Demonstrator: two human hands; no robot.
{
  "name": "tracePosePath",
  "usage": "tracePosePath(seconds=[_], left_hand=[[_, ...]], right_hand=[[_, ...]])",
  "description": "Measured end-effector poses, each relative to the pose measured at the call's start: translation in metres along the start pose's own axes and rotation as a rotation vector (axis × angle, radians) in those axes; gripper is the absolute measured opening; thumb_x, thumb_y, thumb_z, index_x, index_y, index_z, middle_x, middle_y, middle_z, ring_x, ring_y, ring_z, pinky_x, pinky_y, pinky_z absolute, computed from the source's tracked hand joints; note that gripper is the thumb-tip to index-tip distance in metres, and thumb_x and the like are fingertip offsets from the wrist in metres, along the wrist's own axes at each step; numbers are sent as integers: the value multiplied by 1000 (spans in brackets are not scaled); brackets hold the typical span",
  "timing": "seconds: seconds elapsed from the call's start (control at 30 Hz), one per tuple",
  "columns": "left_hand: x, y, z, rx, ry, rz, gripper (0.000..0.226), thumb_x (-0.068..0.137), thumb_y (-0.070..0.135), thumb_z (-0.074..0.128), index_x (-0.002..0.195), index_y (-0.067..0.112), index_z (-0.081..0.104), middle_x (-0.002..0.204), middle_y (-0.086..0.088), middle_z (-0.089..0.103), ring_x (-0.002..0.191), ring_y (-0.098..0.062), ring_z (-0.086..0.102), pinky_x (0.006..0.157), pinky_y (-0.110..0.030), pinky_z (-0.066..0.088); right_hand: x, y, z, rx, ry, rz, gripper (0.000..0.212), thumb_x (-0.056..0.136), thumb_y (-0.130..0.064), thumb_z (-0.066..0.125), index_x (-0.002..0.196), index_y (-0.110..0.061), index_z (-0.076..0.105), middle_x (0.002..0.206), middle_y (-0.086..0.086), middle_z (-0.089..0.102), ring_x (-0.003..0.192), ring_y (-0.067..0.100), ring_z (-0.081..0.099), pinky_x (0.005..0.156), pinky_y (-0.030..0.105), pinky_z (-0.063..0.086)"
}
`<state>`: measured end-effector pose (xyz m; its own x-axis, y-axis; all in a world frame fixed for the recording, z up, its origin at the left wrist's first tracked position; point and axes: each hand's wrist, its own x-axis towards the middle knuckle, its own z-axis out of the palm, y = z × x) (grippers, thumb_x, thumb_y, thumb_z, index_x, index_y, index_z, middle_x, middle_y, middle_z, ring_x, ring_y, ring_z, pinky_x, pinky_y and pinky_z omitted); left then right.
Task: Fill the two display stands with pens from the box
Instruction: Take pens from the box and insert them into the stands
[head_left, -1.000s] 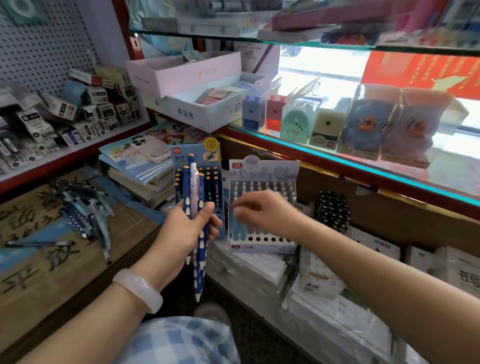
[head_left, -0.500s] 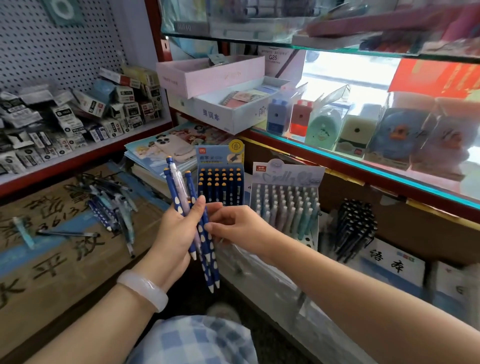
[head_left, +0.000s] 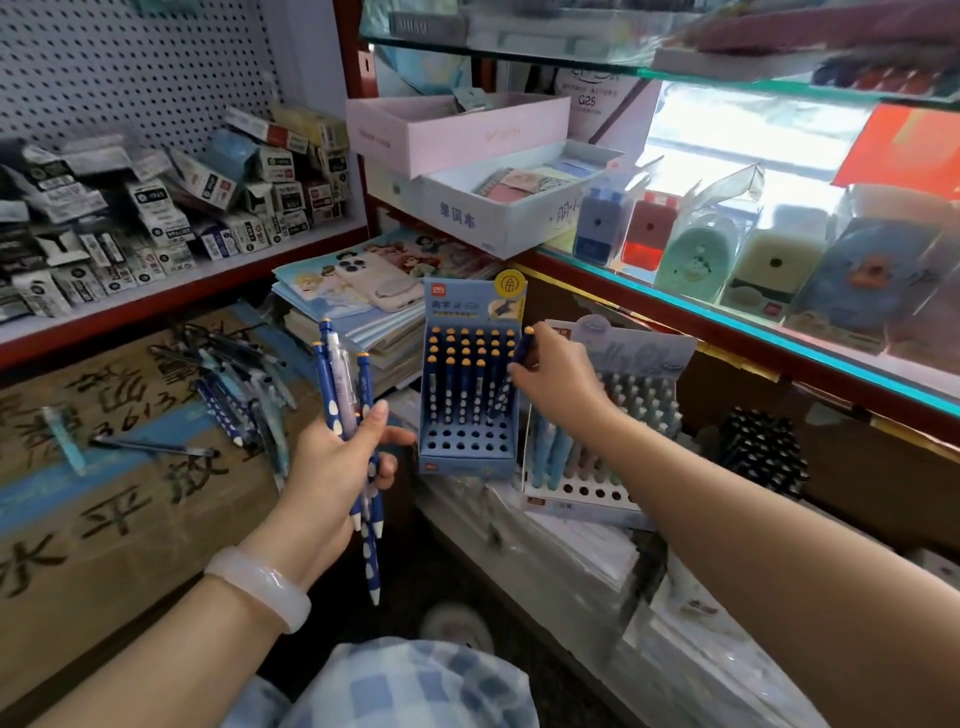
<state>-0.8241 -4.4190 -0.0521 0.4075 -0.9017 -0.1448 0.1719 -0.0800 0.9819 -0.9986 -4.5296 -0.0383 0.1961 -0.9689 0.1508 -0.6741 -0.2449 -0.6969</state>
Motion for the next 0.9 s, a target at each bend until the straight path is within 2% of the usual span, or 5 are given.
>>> tracePosePath(seconds=[0.2,0.33,0.47,0.63,0.9], left_hand=[[5,-2,-11,2,17,-15,10,94,20,51,84,18,49,71,-8,66,37,-8,46,38,-18,39],[5,-6,-14,20,12,-12,8,93,20,52,87,17,49,65,-3,68,38,-8,48,40,-20,39],[5,-9,-13,4,17,-34,4,93,20,52,91,16,50,60,-2,68,37,-7,49,38,-18,41],[2,-7,-8,-4,-3,-48,2,93,19,52,95,18,51,61,-1,68,38,-7,48,39,-17,42],[-4,-4,1,-1,-68,-31,7,91,16,55,90,10,53,60,-3,68,38,-7,49,39,-17,41]], right_hand=[[15,6,23,-156,-53,-26,26,92,-16,56,116,-7,49,109,13,63,100,30,60,78,37,50],[19,13,32,-228,-93,10,26,93,-16,55,115,-6,48,108,17,62,98,33,60,81,46,52],[23,14,35,-346,-182,1,24,93,-17,53,112,-4,47,105,18,62,94,34,60,71,37,50],[23,12,34,-148,-74,36,22,94,-23,56,108,-7,54,93,10,62,87,27,61,71,36,51],[33,8,34,-395,-131,42,29,95,-27,53,116,-7,56,108,13,62,96,29,59,70,34,48]])
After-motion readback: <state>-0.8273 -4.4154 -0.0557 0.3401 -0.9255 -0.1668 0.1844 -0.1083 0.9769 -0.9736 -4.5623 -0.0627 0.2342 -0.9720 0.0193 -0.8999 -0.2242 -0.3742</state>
